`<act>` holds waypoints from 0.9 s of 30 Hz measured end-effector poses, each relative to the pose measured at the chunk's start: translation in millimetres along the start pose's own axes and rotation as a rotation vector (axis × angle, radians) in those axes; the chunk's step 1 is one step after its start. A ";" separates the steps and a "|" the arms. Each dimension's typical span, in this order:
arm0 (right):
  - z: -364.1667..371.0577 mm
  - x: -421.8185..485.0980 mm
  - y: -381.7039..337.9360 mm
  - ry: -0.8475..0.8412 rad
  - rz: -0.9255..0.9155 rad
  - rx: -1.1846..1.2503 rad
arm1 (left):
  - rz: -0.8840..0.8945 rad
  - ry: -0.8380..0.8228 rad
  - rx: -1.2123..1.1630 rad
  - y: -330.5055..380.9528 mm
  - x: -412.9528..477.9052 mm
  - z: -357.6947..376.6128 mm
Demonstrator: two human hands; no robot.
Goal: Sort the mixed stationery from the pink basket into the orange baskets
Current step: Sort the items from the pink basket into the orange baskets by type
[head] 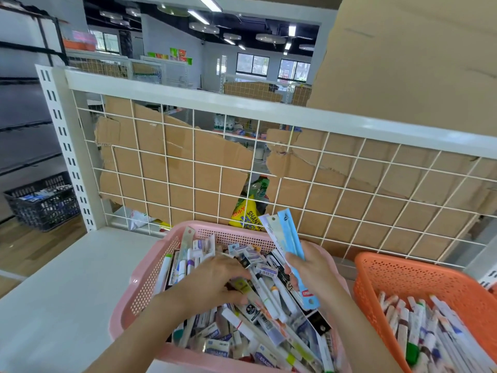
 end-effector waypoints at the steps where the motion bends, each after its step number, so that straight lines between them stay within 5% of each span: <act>1: -0.4 -2.1 0.5 0.001 -0.004 0.018 | 0.029 -0.036 0.041 -0.1 2.7 5.5; 14: -4.8 -16.4 1.1 0.071 -0.053 0.015 | 0.092 -0.151 0.121 22.2 22.6 20.5; 22: -10.3 -25.5 -3.7 0.093 -0.058 0.058 | 0.123 -0.412 0.047 30.0 23.6 23.5; 27: -12.0 -31.0 -8.0 0.106 -0.060 0.093 | 0.155 -0.267 -0.094 31.1 23.3 15.2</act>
Point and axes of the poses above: each hand's wrist, its own x-axis towards the middle knuckle, its own z-axis out of the palm, y = z × x, the point moved 5 cm from there along x, towards the middle knuckle, and after that the axes turned 10 degrees about x, right-handed, at the moved point
